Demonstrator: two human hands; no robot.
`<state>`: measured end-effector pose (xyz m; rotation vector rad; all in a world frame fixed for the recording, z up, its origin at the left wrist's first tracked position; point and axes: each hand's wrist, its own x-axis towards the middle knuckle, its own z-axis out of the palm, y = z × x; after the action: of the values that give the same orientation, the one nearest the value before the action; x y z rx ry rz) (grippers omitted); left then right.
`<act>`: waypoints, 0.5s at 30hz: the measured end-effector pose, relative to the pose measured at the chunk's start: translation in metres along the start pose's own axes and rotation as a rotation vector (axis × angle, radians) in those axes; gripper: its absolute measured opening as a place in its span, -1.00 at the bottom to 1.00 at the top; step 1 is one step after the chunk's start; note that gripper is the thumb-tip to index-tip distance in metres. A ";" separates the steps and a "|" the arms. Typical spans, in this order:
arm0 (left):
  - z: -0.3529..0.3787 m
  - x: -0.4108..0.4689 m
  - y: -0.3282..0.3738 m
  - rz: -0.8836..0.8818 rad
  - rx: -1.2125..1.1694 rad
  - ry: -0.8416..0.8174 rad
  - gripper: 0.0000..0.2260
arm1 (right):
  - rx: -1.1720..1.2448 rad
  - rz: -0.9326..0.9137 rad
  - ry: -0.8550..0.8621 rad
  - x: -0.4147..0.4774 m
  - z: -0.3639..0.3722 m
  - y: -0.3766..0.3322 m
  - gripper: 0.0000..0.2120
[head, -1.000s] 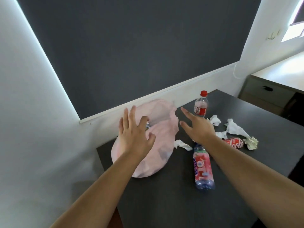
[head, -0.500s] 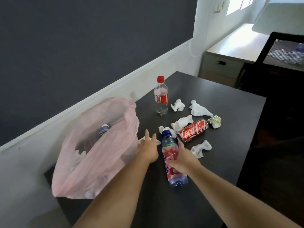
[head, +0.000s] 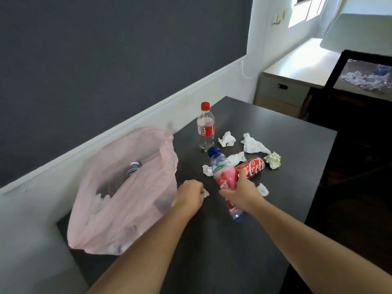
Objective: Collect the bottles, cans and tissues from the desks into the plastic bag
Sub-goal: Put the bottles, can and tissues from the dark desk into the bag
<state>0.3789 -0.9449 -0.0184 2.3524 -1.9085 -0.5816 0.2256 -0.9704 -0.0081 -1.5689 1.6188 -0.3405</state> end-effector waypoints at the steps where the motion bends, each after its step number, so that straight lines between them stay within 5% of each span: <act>1: -0.017 -0.008 0.004 0.052 -0.071 0.134 -0.84 | 0.041 -0.015 -0.005 -0.001 -0.010 -0.012 -0.30; 5: -0.108 -0.038 0.012 0.182 -0.301 0.514 -0.94 | 0.014 -0.147 -0.108 -0.006 -0.051 -0.076 -0.47; 8: -0.157 -0.058 -0.017 0.095 -0.319 0.695 -0.96 | -0.115 -0.289 -0.282 -0.021 -0.079 -0.134 -0.74; 11: -0.161 -0.063 -0.070 -0.105 -0.262 0.609 -0.88 | -0.368 -0.279 -0.369 -0.025 -0.081 -0.176 -0.43; 15: -0.133 -0.077 -0.125 -0.170 -0.055 0.322 -0.68 | -0.634 -0.330 -0.406 -0.035 -0.052 -0.220 -0.48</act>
<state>0.5258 -0.8675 0.0899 2.4125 -1.5492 -0.2404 0.3366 -0.9961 0.1895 -2.2138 1.1982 0.3483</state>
